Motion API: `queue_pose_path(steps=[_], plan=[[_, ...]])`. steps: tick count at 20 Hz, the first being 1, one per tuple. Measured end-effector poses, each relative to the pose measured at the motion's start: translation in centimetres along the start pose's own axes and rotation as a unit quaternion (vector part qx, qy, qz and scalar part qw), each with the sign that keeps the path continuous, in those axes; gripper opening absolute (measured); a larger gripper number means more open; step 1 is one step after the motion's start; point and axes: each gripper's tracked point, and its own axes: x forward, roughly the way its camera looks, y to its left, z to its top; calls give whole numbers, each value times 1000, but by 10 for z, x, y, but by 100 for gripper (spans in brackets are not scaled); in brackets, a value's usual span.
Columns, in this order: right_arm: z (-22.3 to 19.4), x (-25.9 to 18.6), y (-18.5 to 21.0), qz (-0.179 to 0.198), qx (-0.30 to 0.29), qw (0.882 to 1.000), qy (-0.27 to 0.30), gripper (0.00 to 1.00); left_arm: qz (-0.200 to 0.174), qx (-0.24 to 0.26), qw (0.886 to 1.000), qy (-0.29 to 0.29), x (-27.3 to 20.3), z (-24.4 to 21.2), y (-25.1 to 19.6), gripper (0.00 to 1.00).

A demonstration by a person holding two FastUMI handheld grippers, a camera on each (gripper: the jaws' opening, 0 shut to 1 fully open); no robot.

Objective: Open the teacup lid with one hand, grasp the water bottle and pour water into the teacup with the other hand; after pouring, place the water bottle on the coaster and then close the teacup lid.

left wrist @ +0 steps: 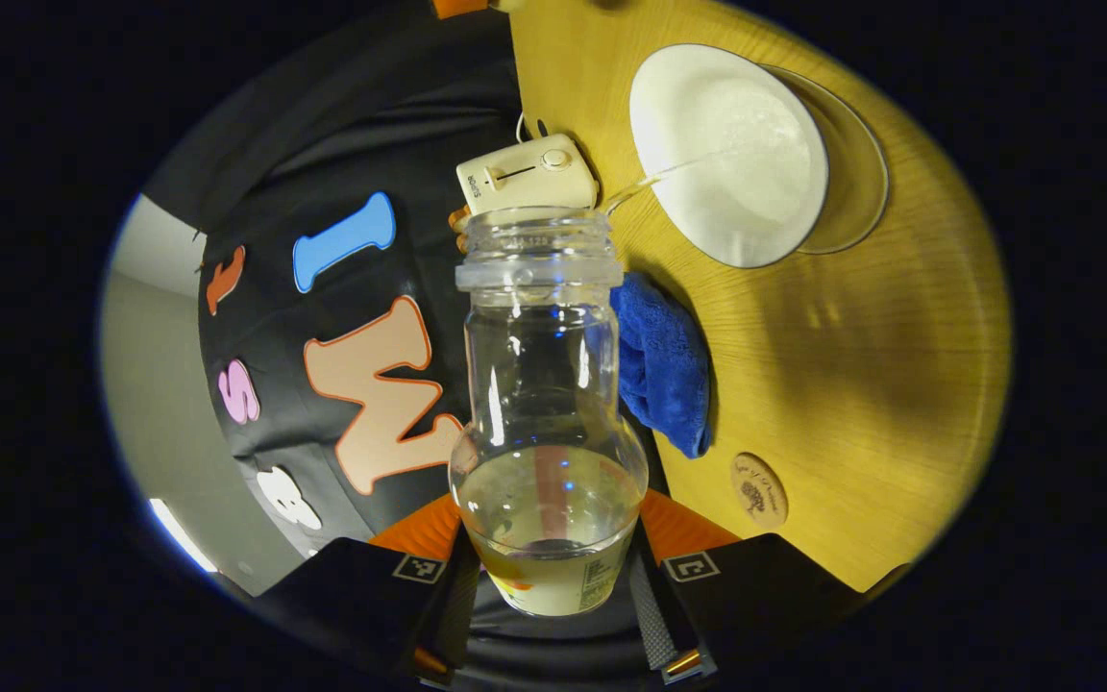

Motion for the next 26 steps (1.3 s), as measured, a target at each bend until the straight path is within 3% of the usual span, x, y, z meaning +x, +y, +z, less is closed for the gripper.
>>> queue_pose_path(steps=[4,7,9,12,15,16,17,20,26], plan=[[0,0,0,0,0,1000,0,31,-23,-129,991,-6,-3,2,-21,66],[1,0,0,0,0,1000,0,31,-43,-234,971,-9,-3,5,-35,66],[1,-1,0,0,0,1000,-1,31,-54,-305,951,-8,1,2,-40,66],[1,0,0,0,0,1000,0,31,-69,-425,902,6,-2,-10,-47,66],[0,0,0,-1,-1,1000,0,31,-67,-542,838,14,2,-23,-43,66],[0,0,0,-1,0,1000,0,31,-62,-596,801,23,6,-39,-45,66],[0,-1,0,0,0,1000,0,31,-53,-624,779,25,12,-49,-43,66],[0,0,0,-1,0,1000,0,31,-51,-682,729,30,28,-67,-53,66],[1,-1,-1,-2,-1,1000,0,31,-65,-730,680,22,61,-77,-70,66]])
